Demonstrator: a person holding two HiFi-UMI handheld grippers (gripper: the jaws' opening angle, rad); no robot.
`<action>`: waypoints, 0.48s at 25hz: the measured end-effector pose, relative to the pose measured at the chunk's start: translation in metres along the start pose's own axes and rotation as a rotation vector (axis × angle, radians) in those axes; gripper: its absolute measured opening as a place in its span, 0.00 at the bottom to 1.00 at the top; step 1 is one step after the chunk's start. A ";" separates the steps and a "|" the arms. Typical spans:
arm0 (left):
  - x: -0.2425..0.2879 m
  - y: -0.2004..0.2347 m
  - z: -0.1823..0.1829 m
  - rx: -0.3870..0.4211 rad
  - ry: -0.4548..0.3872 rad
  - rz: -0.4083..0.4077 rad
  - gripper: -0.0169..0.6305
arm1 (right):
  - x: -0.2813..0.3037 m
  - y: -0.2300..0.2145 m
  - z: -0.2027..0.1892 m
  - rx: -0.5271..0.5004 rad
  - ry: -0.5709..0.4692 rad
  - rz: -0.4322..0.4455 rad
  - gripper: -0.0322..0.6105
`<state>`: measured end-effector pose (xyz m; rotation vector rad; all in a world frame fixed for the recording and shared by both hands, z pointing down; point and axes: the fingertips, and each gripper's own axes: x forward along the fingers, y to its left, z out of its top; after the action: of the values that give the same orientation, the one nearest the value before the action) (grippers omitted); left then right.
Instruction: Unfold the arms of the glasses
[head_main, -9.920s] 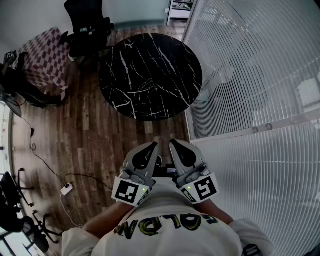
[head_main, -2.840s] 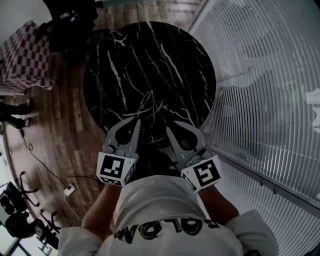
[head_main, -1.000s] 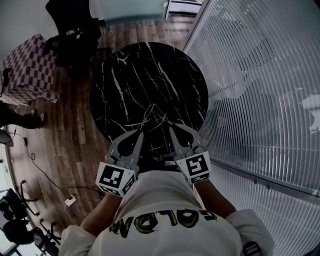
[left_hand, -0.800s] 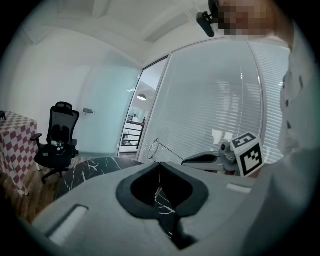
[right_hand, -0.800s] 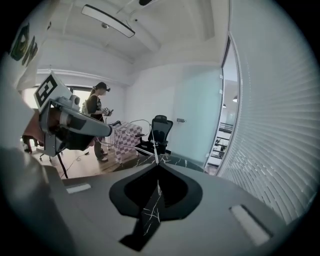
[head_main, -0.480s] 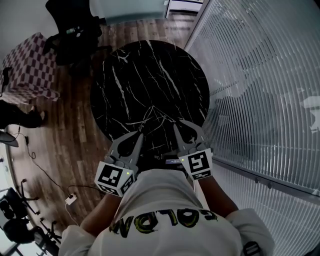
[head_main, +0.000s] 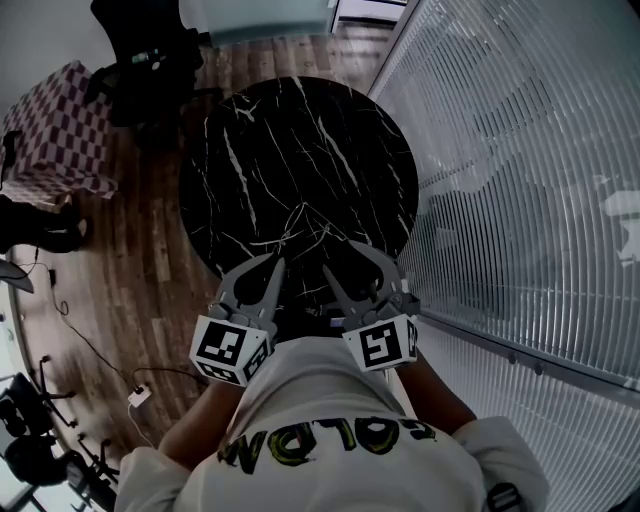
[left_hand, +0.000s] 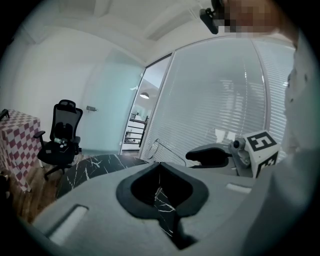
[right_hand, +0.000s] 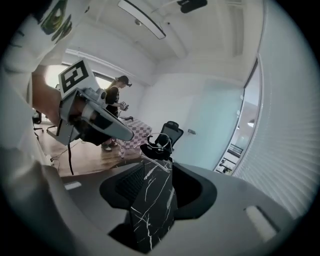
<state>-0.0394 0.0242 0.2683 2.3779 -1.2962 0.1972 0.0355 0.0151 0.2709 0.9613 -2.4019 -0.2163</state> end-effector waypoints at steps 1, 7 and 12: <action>0.001 -0.001 -0.001 0.000 0.004 -0.004 0.03 | 0.002 0.004 0.003 -0.029 -0.005 0.010 0.33; 0.005 -0.011 -0.008 0.016 0.031 -0.036 0.03 | 0.014 0.025 -0.006 -0.249 0.049 0.051 0.33; 0.004 -0.016 -0.008 0.020 0.042 -0.068 0.03 | 0.022 0.032 -0.017 -0.469 0.123 0.049 0.31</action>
<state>-0.0231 0.0318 0.2719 2.4173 -1.1971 0.2394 0.0126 0.0245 0.3046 0.6747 -2.1199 -0.6487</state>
